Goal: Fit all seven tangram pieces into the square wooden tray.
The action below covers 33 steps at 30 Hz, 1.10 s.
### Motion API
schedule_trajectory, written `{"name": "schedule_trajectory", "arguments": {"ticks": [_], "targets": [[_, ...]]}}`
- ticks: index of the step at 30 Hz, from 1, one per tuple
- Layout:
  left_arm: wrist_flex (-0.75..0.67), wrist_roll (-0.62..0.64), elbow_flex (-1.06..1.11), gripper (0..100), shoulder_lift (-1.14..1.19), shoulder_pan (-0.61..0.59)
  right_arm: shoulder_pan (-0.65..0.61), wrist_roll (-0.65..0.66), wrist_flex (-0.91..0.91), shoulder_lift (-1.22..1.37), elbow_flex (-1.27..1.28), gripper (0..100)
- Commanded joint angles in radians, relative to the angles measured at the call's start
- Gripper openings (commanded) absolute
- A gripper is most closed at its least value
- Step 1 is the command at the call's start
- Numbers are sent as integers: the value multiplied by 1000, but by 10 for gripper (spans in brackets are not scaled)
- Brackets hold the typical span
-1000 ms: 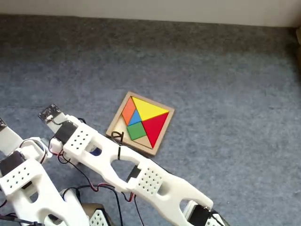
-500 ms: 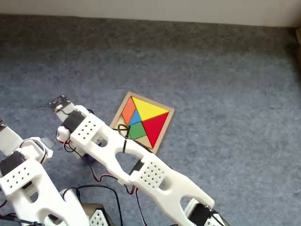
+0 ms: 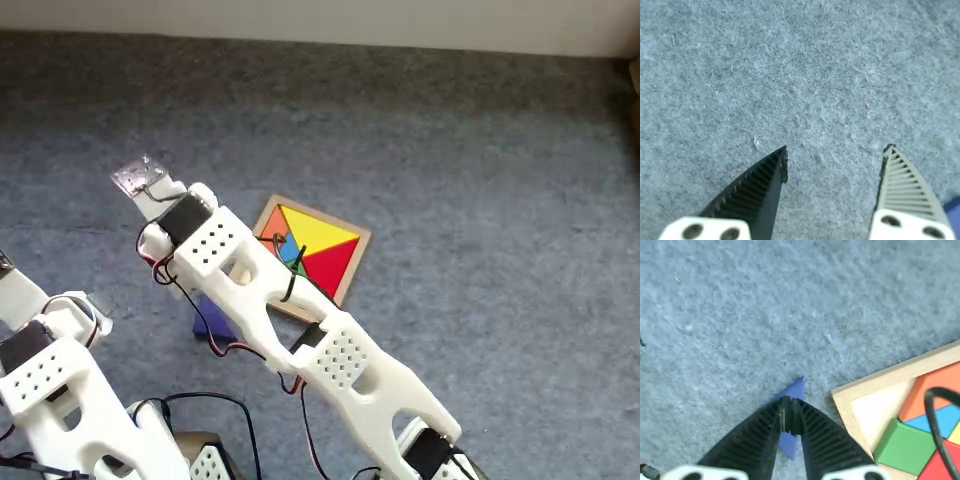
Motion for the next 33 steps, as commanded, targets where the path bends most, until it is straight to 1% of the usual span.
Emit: {"name": "schedule_trajectory", "arguments": {"ticks": [1,6,8,10,13,16,21,24,27,30,33], "targets": [[-12,8,-22,298,-15,-13,22,11,22,-113,-36,5],[-8,5,-28,298,-19,10,62,12,22,-283,127,5],[-8,3,-44,298,-19,44,82,12,21,-394,222,5],[17,-38,-74,298,-19,85,102,12,21,-519,335,5],[118,-87,-157,298,-15,188,142,71,19,-707,519,5],[219,-140,-231,298,-12,337,197,114,16,-875,707,5],[336,-149,-292,303,-10,582,349,173,15,-1135,986,5],[354,-115,-286,328,-5,684,460,235,-5,-1283,1155,5],[356,-98,-291,367,70,730,587,290,-88,-1435,1372,5],[354,-98,-323,369,222,769,702,342,-222,-1577,1620,5],[348,-95,-354,369,390,785,782,384,-355,-1707,1859,7]]}}
